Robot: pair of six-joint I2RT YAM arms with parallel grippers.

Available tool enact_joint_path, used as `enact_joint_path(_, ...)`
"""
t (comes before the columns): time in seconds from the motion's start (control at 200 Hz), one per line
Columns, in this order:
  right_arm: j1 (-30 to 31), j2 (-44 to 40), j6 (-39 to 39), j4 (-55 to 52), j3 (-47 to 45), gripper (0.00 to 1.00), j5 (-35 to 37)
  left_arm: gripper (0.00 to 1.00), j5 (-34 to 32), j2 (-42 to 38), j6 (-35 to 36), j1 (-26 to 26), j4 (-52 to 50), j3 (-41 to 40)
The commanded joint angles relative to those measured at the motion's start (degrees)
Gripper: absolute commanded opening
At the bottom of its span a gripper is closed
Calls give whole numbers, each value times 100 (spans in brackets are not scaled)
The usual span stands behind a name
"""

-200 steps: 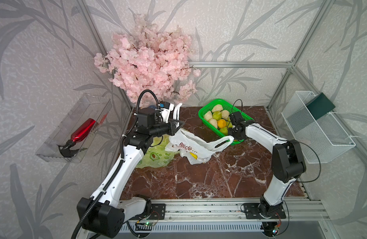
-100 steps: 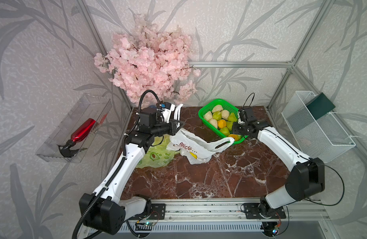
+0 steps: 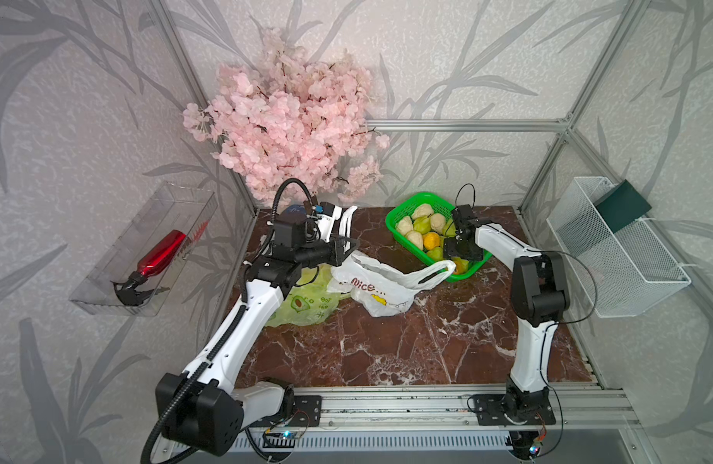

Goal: Place the pears into plastic bags & tie knots
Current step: Pick up the pear from the basket, then place the pear in the plastic bag.

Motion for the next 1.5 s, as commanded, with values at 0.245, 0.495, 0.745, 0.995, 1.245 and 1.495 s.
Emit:
enact_joint_path(0.245, 212, -1341, -231, 112, -529, 41, -80, 0, -89, -26, 343, -9, -119, 29)
enact_joint_path(0.495, 955, -3050, -345, 244, -1211, 37, -751, 0, -111, 80, 450, -15, -187, 75)
enact_joint_path(0.745, 2025, -4120, -107, 995, -1678, 32, -1908, 0, 16, 171, 389, -110, -197, 191)
enact_joint_path(0.995, 2642, -3768, 754, 2189, -1818, 28, -3339, 0, 145, 93, 213, -173, -103, 216)
enact_joint_path(1.245, 2971, -3040, 1664, 3583, -2753, 27, -3845, 0, 236, 60, 47, -196, -31, 210)
enact_joint_path(1.495, 3341, -2649, 944, 2262, -2295, 66, -3375, 0, 72, 52, 79, -160, -117, 124)
